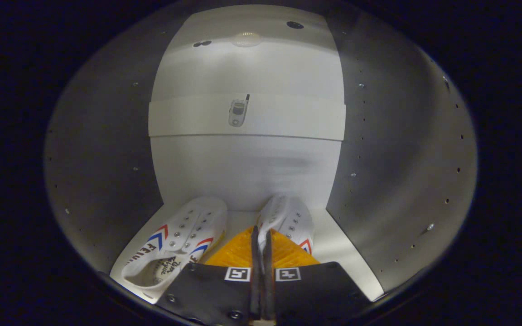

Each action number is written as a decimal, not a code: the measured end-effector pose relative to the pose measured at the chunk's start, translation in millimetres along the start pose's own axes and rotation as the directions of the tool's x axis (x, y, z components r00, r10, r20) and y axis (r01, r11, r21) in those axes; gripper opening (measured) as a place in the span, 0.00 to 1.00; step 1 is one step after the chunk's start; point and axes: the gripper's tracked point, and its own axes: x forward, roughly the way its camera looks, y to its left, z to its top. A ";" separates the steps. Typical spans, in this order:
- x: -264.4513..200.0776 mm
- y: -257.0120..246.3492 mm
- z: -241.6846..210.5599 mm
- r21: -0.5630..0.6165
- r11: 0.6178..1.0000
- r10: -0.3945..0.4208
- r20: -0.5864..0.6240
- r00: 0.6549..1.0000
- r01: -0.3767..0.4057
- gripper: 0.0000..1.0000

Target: Open the shoe cabinet door, grab the shoes and put them into the shoe cabinet, then close the shoe cabinet door.

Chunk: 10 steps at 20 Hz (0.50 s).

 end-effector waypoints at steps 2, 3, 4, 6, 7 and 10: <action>-1.6 7.1 -0.5 -0.004 1.000 0.014 0.002 1.000 -0.014 0.08; -1.6 6.6 0.6 -0.009 1.000 0.004 0.009 1.000 -0.004 0.10; -4.1 8.3 2.1 -0.007 1.000 0.004 0.012 1.000 -0.004 0.11; -9.9 9.0 7.0 0.011 1.000 0.003 0.026 1.000 -0.003 0.11; -12.9 9.1 9.5 0.022 1.000 0.000 0.037 0.999 -0.001 0.11; -24.7 9.8 16.5 0.036 0.999 -0.001 0.061 0.998 -0.001 0.11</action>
